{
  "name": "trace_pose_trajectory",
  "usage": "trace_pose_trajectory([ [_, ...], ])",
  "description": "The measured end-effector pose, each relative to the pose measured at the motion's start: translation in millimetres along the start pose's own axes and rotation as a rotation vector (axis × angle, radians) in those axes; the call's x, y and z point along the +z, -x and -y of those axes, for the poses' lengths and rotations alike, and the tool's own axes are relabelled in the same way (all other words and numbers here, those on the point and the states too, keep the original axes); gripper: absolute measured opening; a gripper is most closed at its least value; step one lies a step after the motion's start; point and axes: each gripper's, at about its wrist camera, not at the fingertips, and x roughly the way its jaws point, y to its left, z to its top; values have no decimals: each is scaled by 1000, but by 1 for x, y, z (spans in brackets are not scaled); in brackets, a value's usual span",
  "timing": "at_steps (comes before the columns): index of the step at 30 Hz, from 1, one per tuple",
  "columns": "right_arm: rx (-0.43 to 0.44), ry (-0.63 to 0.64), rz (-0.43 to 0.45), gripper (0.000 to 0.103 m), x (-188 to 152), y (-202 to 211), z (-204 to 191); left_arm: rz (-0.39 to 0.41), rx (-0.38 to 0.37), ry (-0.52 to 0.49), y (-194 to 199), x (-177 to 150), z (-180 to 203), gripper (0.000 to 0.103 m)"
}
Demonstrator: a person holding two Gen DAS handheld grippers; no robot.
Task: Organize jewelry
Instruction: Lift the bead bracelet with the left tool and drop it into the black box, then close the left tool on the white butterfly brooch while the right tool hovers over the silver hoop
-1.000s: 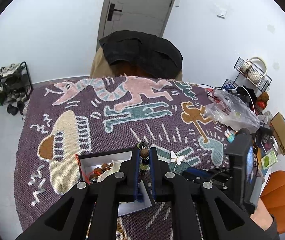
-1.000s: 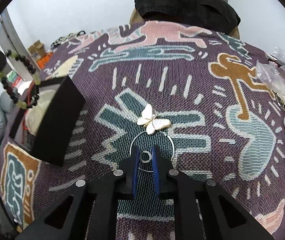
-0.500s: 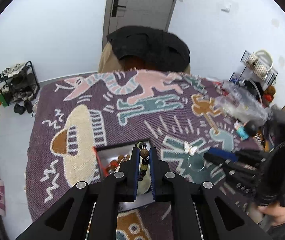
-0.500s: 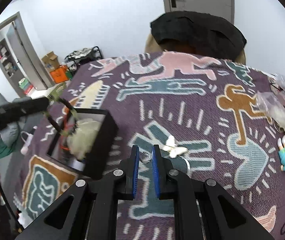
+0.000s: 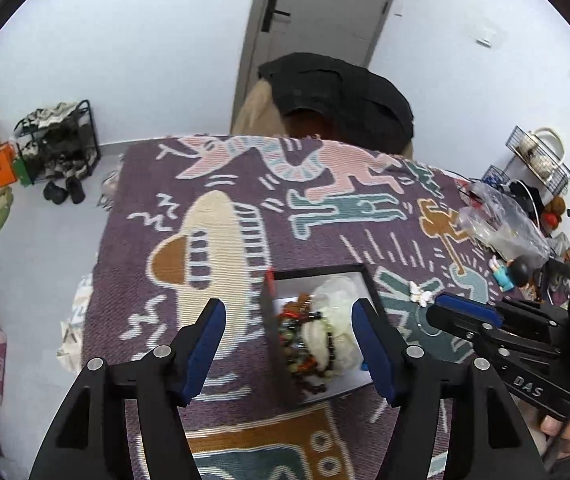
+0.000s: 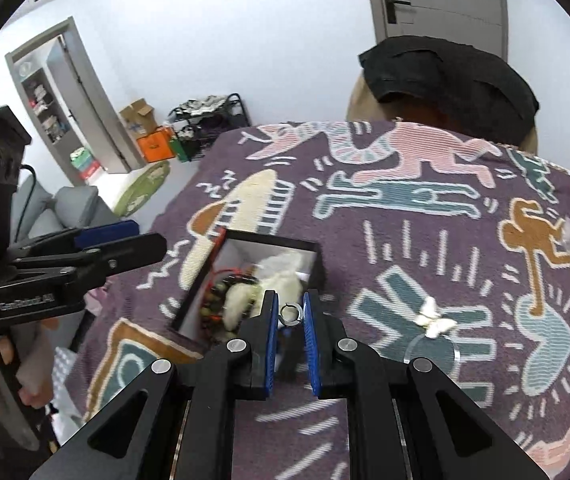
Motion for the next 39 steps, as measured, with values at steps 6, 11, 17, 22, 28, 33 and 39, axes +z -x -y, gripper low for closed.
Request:
trace_pose_trajectory([
  [6,56,-11,2,50,5,-1,-10,-4,3,22,-1,-1,-9,67],
  [11,1,-24,25,56,0,8,9,-2,-10,-1,-4,0,5,67],
  [17,-69,-84,8,57,-12,17,56,0,-28,-45,-9,0,30,67],
  [22,-103,-92,-12,57,-22,19,81,-8,-39,-69,-15,0,48,67],
  [28,-134,-76,-38,56,-30,14,95,-16,-56,-88,-22,-1,67,67],
  [33,-161,-88,-73,56,-40,2,109,-18,-66,-97,-26,0,80,67],
  [39,-192,-118,-124,54,-51,-21,126,-21,-82,-99,-34,0,92,67],
])
